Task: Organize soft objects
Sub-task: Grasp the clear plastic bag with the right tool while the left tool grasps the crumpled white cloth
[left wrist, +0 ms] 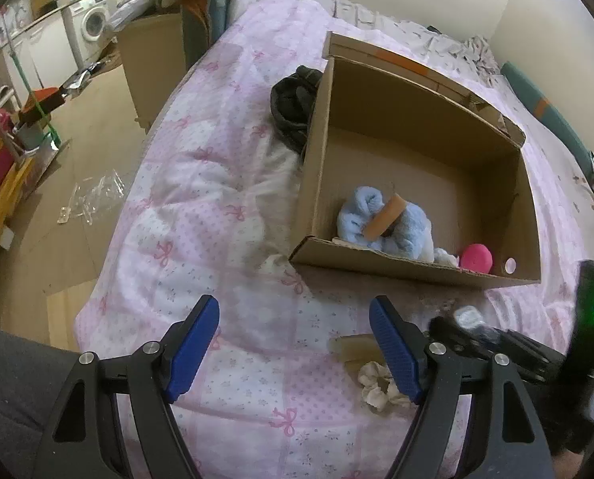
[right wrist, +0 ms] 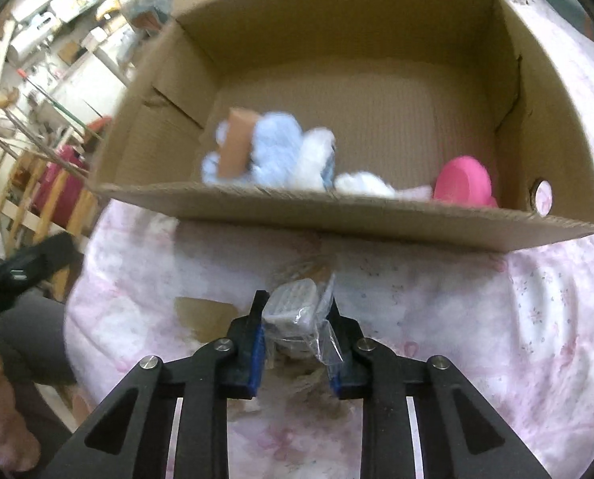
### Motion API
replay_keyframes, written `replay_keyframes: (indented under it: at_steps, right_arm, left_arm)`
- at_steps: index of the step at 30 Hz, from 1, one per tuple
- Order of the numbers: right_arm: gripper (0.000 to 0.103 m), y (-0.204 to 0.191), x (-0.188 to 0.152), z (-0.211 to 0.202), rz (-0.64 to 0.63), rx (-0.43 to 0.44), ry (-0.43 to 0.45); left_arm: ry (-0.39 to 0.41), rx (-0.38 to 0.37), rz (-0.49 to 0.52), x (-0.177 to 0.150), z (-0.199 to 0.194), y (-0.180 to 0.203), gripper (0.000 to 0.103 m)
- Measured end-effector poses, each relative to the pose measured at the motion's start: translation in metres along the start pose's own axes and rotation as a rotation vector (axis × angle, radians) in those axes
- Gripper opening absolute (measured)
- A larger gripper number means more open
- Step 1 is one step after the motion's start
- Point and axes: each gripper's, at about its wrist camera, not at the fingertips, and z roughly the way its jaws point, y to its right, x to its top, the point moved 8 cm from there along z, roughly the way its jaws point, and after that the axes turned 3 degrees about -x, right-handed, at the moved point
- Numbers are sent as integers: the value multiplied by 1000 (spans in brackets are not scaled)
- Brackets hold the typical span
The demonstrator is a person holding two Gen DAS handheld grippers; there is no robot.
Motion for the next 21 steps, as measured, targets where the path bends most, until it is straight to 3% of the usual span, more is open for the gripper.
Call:
replay_keyframes:
  at_steps: [7, 13, 21]
  right_arm:
    - [26, -11, 5, -53, 23, 83, 70]
    - [26, -4, -3, -89, 17, 71, 119]
    - [26, 20, -12, -95, 122, 96, 143]
  left_arm:
    - [-33, -18, 25, -8, 4, 6, 76]
    - [-169, -72, 49, -43, 24, 27, 76]
    - [-270, -200, -94, -88, 48, 62, 76]
